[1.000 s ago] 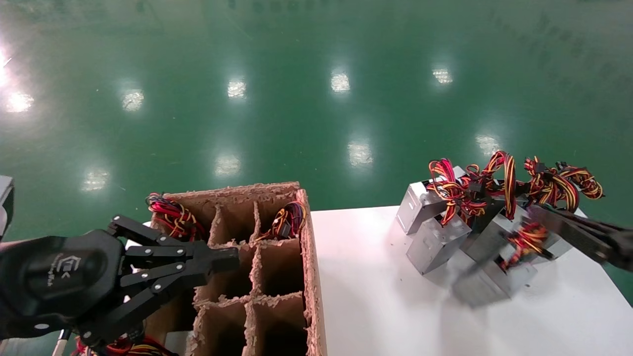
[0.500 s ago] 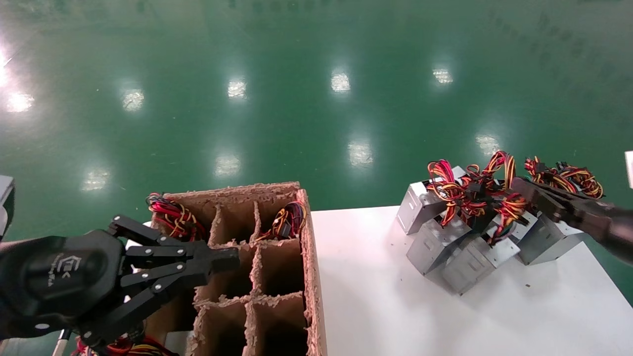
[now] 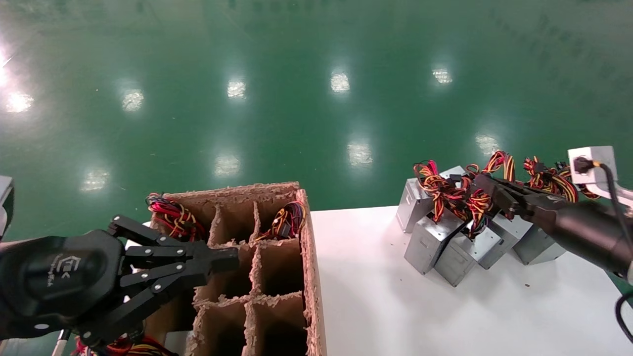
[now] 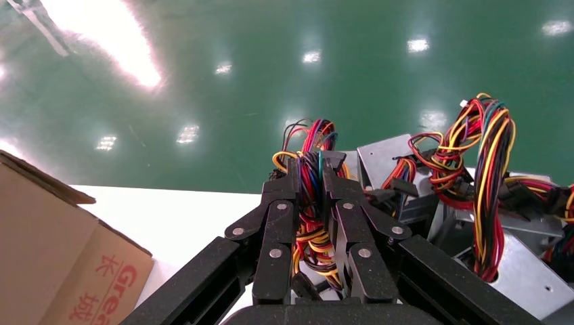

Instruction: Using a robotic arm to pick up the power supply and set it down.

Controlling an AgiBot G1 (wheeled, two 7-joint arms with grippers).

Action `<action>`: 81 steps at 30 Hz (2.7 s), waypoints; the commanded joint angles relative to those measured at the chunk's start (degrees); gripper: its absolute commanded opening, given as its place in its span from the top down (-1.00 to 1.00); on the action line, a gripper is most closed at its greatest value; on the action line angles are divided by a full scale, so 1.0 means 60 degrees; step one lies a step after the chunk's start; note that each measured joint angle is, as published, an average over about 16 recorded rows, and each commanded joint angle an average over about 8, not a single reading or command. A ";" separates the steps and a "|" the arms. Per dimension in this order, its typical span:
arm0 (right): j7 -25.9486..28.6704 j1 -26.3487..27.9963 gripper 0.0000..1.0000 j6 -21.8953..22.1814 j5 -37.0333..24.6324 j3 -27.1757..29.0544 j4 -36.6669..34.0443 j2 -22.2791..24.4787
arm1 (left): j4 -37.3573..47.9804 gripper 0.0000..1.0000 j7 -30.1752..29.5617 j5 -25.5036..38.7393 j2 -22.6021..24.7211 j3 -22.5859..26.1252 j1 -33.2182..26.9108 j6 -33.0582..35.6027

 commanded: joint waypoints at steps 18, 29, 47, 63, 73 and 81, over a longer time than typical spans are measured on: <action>-0.0329 0.0489 -1.00 0.0635 -0.0446 -0.0101 0.0109 -0.0115 | 0.0000 1.00 0.0000 0.0000 0.0000 0.0000 0.0000 0.0000; -0.0328 0.1320 -1.00 -0.0460 -0.1077 -0.0241 0.0190 0.0050 | 0.0000 1.00 0.0000 0.0000 0.0000 0.0000 0.0000 0.0000; 0.0839 0.0501 -1.00 -0.3473 -0.3385 0.2323 0.0074 -0.0480 | 0.0000 -1.00 0.0000 0.0000 0.0000 0.0000 0.0000 0.0000; 0.2453 -0.1076 -1.00 -0.6366 -0.5975 0.5676 -0.0128 -0.1230 | 0.0000 -1.00 0.0000 0.0000 0.0000 0.0001 0.0000 0.0000; 0.3458 -0.2056 -1.00 -0.8165 -0.7587 0.7762 -0.0253 -0.1697 | 0.0000 -1.00 0.0000 0.0000 0.0000 0.0001 0.0000 0.0000; 0.4247 -0.2827 -1.00 -0.9579 -0.8853 0.9400 -0.0352 -0.2064 | 0.0000 -1.00 0.0000 0.0000 0.0000 0.0001 0.0000 0.0000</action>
